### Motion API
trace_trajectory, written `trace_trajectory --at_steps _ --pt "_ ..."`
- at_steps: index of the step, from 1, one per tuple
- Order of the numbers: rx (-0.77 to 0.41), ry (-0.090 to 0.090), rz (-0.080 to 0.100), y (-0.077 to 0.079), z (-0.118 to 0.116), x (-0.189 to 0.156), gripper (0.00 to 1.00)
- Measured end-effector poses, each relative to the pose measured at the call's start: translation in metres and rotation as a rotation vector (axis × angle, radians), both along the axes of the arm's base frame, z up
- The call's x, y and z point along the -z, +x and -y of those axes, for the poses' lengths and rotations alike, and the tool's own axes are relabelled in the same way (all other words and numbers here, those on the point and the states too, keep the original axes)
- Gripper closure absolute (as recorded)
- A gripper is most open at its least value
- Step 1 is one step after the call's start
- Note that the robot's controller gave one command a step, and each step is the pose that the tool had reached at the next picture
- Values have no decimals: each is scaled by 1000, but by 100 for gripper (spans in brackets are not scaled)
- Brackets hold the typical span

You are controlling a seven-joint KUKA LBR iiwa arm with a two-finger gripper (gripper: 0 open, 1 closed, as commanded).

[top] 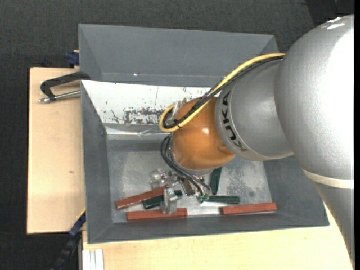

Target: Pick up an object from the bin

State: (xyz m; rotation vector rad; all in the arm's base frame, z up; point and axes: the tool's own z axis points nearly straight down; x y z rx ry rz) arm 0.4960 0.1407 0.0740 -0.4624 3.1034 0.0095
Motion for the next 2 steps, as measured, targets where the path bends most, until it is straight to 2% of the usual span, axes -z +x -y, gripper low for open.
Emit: trace_trajectory --at_steps 1,2 --pt "0 0 -1 0 0 -1 100" --pt "-296 -5 6 9 32 -44 100"
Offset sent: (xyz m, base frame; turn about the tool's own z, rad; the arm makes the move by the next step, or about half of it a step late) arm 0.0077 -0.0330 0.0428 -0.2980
